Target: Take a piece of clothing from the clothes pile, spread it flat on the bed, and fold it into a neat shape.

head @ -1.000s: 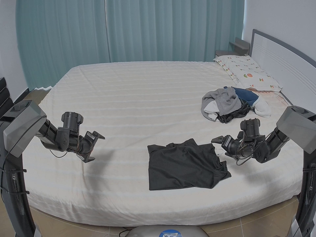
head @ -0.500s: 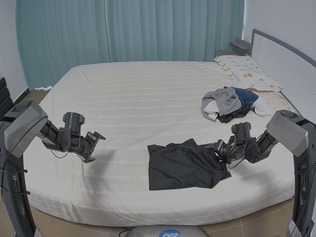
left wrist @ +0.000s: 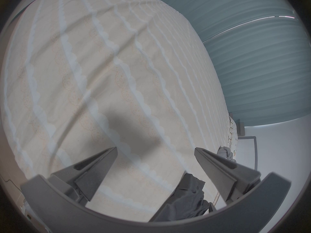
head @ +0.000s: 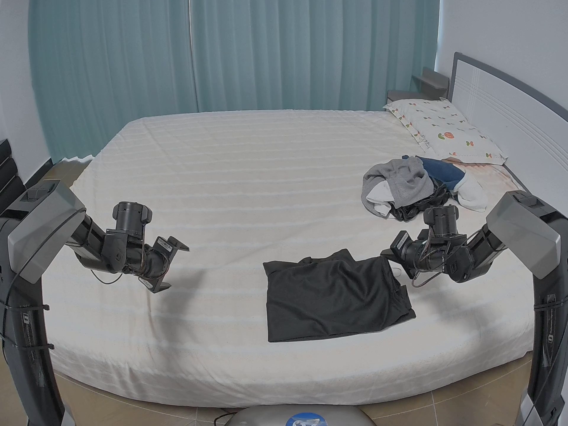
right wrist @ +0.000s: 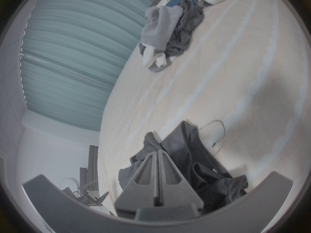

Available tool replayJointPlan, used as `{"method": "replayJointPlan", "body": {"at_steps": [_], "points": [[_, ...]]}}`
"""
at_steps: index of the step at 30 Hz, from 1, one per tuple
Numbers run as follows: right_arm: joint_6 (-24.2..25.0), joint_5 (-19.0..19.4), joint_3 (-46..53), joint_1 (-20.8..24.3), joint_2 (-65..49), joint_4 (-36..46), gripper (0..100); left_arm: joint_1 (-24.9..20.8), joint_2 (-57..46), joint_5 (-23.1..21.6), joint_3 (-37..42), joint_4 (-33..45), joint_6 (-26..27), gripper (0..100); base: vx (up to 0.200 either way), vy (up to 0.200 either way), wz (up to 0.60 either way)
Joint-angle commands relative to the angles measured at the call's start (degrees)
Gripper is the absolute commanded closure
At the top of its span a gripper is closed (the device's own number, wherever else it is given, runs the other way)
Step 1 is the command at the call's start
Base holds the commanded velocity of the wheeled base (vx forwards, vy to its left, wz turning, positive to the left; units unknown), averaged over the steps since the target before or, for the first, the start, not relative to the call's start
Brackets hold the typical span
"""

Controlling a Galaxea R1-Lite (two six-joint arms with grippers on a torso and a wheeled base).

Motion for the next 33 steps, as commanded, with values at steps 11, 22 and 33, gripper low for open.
{"method": "replayJointPlan", "body": {"at_steps": [11, 22, 33], "points": [[-1.14, -0.82, -0.54, -2.53, 1.64, -3.02, 100, -0.04, 0.10, 0.18, 0.01, -0.01, -0.02, 0, 0.000, 0.000, 0.00], [-2.98, -4.95, -4.05, -2.97, 7.27, -3.90, 100, -0.04, 0.36, 0.53, -0.08, -0.01, -0.02, 0, 0.000, 0.000, 0.00], [-2.98, -4.60, -2.29, -4.02, 6.92, -4.25, 0, -0.04, 0.36, 0.53, -0.08, -0.01, -0.02, 0, 0.000, 0.000, 0.00]]}}
